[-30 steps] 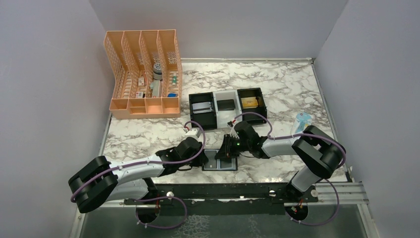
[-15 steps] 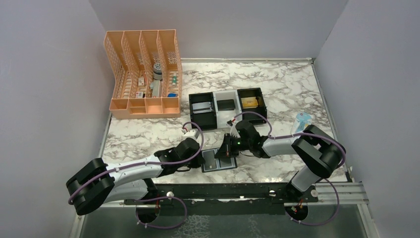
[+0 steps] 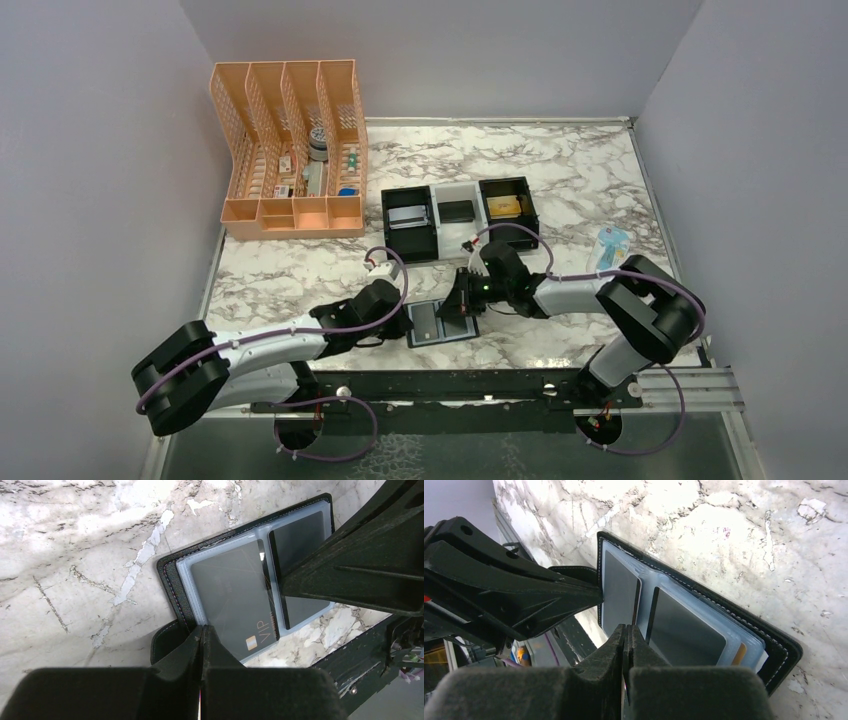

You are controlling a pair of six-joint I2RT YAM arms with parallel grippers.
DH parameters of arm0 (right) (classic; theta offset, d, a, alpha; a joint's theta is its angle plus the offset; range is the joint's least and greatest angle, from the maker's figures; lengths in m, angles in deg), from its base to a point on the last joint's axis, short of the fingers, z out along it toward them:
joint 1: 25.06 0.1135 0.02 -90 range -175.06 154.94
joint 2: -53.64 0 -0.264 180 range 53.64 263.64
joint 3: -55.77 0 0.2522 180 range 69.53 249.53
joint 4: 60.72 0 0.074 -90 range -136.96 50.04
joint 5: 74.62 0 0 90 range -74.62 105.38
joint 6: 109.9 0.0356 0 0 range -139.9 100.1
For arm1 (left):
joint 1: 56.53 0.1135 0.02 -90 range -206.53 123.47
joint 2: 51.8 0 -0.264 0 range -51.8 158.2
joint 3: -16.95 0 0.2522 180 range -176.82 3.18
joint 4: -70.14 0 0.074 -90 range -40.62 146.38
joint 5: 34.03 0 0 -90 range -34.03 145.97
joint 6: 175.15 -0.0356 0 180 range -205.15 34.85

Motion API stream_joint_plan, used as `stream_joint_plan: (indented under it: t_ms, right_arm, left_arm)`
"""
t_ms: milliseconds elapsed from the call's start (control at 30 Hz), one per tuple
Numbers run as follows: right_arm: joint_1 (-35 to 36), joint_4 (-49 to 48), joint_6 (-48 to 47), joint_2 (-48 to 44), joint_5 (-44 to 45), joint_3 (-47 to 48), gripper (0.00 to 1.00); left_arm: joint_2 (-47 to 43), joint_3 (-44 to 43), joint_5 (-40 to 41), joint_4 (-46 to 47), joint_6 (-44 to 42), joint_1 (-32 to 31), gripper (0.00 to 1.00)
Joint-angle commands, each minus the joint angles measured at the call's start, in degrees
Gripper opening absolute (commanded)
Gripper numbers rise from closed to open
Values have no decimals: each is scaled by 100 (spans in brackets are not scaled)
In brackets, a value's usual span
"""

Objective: Take the credit cards out of the card holder

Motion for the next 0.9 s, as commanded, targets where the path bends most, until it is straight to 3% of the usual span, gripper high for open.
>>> stream_joint_plan:
  t_ms: [0,167,433,700,867]
  right_arm:
    - [-45,209,-245,-254,22,2,1]
    - [-55,227,-258,-195,-63,8,1]
    - [-55,359,-437,111,-257,199,18]
    - [-55,393,-792,531,-688,405,18]
    - [-55,187,-600,626,-822,359,13]
  left_arm:
    - [-45,118,94,-98,35,-24,0]
    - [-126,82,79,-101,55,-24,0]
    - [-253,98,77,-100,18,-24,0]
    - [-92,126,28,39,31,-24,0]
    - [97,112,-12,80,31,-32,0]
